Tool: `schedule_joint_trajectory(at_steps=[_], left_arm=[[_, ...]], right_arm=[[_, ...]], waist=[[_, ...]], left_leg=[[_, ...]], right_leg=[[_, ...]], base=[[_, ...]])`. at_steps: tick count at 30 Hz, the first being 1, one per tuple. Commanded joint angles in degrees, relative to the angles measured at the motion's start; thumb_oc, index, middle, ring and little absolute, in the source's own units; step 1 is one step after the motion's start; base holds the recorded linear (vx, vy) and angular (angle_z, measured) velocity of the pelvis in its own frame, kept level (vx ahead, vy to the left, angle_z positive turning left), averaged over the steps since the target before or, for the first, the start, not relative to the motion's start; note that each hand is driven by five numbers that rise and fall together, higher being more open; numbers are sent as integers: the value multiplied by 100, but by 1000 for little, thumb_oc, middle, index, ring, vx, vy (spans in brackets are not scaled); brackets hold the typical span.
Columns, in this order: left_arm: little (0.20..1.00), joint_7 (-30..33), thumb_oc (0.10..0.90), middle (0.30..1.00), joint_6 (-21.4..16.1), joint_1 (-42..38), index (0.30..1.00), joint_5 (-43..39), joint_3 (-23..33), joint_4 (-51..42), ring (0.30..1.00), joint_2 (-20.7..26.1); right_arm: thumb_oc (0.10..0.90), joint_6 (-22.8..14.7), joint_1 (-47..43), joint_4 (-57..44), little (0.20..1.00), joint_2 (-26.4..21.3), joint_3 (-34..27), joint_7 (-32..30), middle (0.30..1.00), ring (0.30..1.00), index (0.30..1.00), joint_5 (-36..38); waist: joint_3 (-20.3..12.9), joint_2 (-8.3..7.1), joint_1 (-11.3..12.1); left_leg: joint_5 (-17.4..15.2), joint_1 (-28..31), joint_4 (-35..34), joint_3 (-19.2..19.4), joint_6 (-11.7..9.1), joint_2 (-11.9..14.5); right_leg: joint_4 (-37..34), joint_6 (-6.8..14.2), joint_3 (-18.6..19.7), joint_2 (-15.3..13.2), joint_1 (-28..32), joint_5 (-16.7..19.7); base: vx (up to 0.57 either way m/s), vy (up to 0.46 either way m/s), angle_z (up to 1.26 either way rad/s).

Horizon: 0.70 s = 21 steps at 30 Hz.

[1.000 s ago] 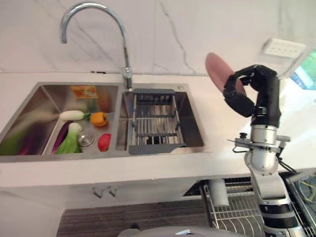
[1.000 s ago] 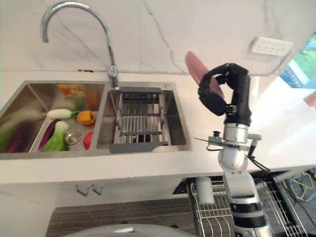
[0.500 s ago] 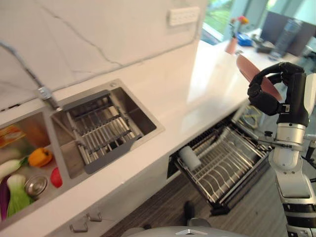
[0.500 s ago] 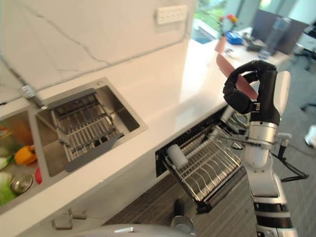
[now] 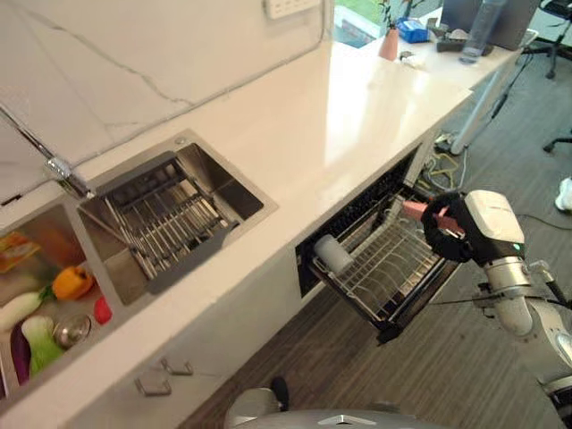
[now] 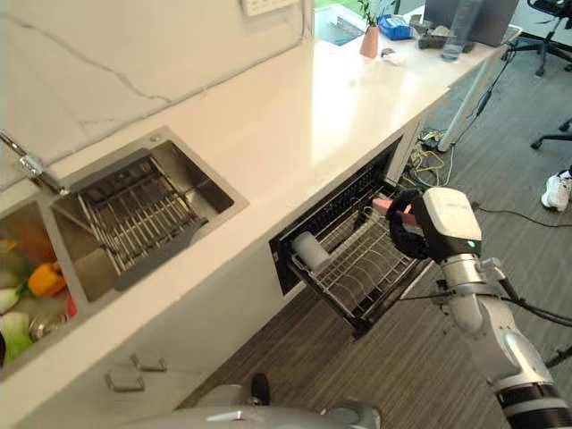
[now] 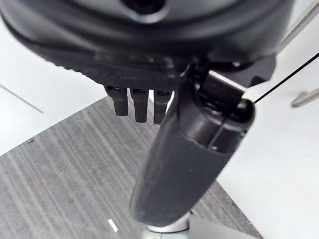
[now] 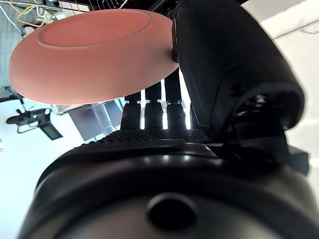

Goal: Place the dishes in the dishwasher.

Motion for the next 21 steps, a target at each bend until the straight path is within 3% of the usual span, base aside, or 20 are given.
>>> schedule_joint_trajectory(at_steps=[1, 8, 17, 21], left_arm=[[900, -133, 800, 900, -143, -169, 900, -165, -369, 73, 900, -291], [900, -214, 800, 900, -125, -242, 900, -138, -547, 106, 900, -316], [900, -225, 800, 900, -143, -229, 900, -172, -661, 134, 900, -293], [900, -175, 800, 900, -151, -254, 900, -180, -716, 179, 900, -254]], right_arm=[[400, -252, -1174, -308, 300, -354, -40, -95, 300, 300, 300, -76], [400, -233, -1624, 678, 300, -231, 927, 76, 300, 300, 300, -52], [400, -155, -2243, 1458, 300, -229, 1739, 98, 300, 300, 300, -245], [400, -114, -2699, 1821, 300, -202, 2124, 37, 300, 300, 300, -294]], waist=[[-405, 132, 189], [-410, 153, 243], [-347, 162, 340], [-222, 181, 490]], left_leg=[[-616, 245, -314, -363, 23, 85], [-431, 356, -591, -443, -144, 274], [-335, 210, -659, -564, -209, 292], [-217, -59, -670, -692, -234, 245]], right_leg=[[43, 110, -183, 59, -649, 287], [-269, 30, -283, 318, -444, 266], [-310, 17, -438, 338, -481, 267], [-296, 37, -577, 286, -626, 332]], base=[[82, -158, -11], [68, -80, 3], [28, -21, 16], [-30, 7, 14]])
